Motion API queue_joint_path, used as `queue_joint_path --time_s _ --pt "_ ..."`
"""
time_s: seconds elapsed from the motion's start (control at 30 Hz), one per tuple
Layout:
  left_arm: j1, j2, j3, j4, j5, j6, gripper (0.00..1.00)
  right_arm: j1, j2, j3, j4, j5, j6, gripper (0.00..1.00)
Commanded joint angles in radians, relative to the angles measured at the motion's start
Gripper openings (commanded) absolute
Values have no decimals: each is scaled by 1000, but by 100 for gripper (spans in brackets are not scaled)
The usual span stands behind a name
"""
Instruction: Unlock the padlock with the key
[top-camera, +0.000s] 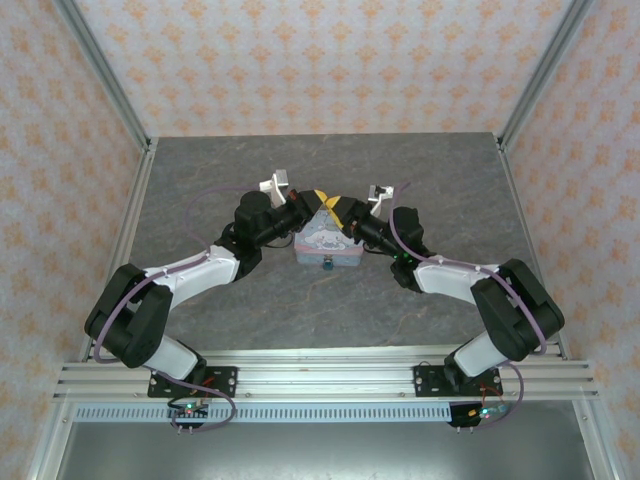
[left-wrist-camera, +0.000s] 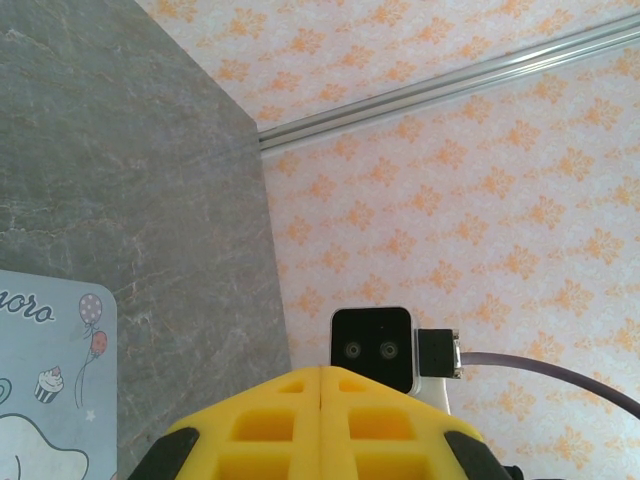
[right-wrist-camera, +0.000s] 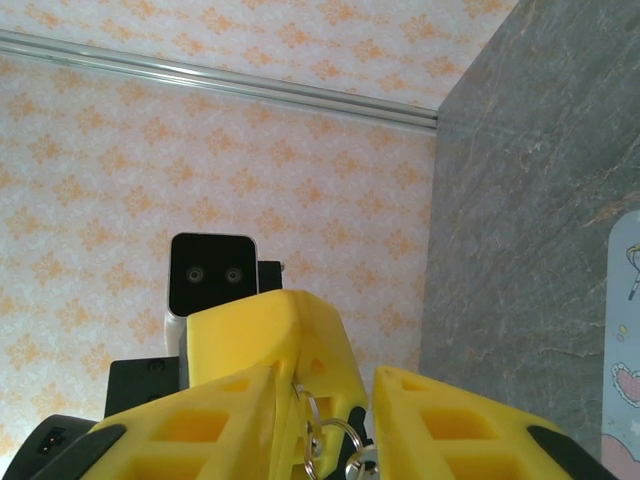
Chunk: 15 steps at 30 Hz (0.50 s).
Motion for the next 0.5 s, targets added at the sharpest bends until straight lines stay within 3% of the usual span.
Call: queue_joint_path --time_s 0.0,0.47 --pt "-6 -24 4 11 -20 3 0 9 -29 -16 37 -11 -15 32" --pt "-16 -19 8 6 -26 6 0 10 -21 7 34 -8 -14 29"
